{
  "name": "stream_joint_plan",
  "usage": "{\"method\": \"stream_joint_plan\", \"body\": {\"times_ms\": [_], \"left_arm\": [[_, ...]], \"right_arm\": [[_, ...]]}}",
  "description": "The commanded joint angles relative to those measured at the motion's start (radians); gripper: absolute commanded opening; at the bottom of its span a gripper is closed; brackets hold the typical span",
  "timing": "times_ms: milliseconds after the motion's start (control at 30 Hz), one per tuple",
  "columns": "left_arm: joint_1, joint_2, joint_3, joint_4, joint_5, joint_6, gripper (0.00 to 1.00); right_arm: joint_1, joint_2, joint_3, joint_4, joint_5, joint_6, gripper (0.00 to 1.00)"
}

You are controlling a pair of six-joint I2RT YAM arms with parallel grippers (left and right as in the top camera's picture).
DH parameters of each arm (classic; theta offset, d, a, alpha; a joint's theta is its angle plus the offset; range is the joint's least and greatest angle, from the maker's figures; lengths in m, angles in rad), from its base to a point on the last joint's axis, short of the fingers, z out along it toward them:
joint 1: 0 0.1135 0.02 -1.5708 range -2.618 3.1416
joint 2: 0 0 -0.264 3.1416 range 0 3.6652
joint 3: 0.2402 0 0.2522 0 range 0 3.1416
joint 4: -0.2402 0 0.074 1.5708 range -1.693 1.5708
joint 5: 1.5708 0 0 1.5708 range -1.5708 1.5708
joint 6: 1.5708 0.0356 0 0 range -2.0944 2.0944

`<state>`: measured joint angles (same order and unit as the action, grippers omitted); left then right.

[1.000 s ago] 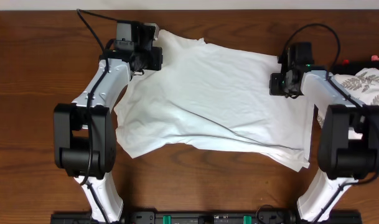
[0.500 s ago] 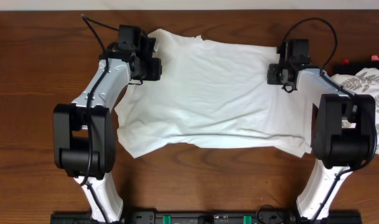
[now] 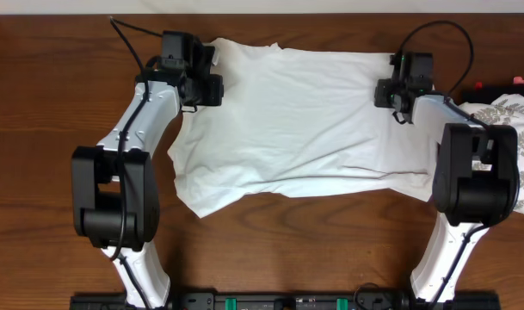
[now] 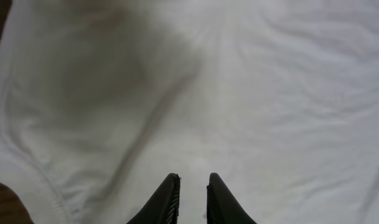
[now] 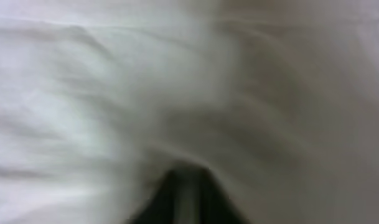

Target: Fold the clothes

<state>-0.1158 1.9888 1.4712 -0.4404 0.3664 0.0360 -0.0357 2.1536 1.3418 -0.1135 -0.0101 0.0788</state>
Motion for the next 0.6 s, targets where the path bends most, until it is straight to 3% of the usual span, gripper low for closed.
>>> {"method": "stream_joint_plan", "body": {"times_ms": [0, 67, 133, 167, 400, 567], "left_arm": [[0.002, -0.031, 0.011, 0.001, -0.001, 0.005, 0.21], [0.001, -0.031, 0.011, -0.003, -0.001, 0.004, 0.21], [0.001, -0.031, 0.011, -0.007, -0.001, 0.004, 0.22], [0.001, -0.031, 0.011, -0.011, -0.001, 0.005, 0.22], [0.001, -0.031, 0.01, -0.05, -0.002, 0.005, 0.27], [0.001, -0.023, -0.025, -0.051, -0.002, 0.025, 0.21]], "right_arm": [[-0.019, 0.059, 0.031, -0.054, -0.011, -0.035, 0.39], [-0.017, 0.058, 0.079, -0.125, -0.018, -0.036, 0.55], [-0.014, 0.049, 0.134, -0.21, -0.019, -0.042, 0.91], [-0.011, 0.04, 0.167, -0.262, -0.022, -0.051, 0.99], [0.012, -0.092, 0.362, -0.631, -0.024, -0.051, 0.99], [0.041, -0.241, 0.397, -0.812, -0.024, -0.05, 0.99]]}}
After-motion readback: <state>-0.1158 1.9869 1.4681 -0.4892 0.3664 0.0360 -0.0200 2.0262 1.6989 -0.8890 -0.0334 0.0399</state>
